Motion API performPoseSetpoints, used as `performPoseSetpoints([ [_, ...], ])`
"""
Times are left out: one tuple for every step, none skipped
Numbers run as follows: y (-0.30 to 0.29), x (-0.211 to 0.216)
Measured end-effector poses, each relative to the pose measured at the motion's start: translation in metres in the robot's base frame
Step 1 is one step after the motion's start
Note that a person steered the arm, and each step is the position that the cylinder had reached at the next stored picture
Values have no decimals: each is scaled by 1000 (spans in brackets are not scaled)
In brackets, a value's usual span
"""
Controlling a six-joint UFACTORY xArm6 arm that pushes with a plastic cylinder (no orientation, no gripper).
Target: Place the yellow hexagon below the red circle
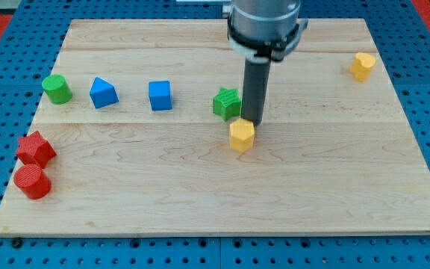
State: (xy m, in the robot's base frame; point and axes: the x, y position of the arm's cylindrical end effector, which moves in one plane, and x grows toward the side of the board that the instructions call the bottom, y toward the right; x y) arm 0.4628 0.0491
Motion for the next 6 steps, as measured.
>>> performPoseSetpoints([
  [-19, 39],
  [-33, 74],
  [-150, 71],
  [-138, 72],
  [-100, 84],
  [-189, 130],
])
